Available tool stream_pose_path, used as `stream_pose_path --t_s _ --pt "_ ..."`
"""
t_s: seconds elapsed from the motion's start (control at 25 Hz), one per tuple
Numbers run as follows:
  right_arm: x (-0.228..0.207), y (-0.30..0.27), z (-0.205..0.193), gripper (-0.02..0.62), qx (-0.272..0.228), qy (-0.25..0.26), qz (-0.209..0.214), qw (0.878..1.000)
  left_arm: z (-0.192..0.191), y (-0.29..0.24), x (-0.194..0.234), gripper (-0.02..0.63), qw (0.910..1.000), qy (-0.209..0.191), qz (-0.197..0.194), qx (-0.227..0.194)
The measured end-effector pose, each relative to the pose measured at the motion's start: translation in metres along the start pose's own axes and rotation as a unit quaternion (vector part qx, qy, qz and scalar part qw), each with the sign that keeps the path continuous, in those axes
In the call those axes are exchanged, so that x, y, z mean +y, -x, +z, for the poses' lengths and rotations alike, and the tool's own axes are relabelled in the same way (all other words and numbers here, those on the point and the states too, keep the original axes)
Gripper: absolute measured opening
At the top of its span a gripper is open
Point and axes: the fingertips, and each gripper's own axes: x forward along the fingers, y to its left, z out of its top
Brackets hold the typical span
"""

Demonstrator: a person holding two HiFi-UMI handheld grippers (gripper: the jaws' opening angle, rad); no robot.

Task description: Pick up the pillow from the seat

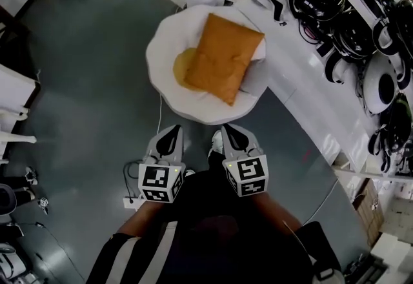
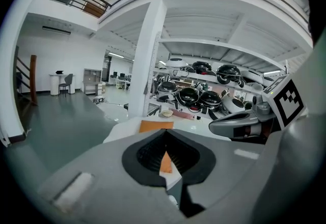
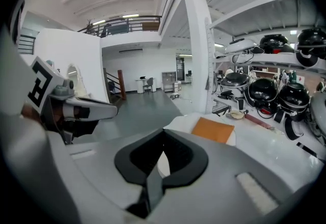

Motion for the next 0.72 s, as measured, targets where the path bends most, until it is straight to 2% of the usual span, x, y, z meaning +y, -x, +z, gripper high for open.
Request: stream_pose_path --t_s 0.36,0.72 --pt "-0.067 -0.048 0.029 0.003 0.005 -0.013 0.006 1.0 0.036 -0.081 0.003 0.005 0.9996 -0.017 0.011 0.02" --pt "-0.138 -0.086 0.029 0.003 0.018 -0.038 0.02 0.999 0.06 -0.155 -0.011 0.005 0.9984 -0.03 0.019 0.045"
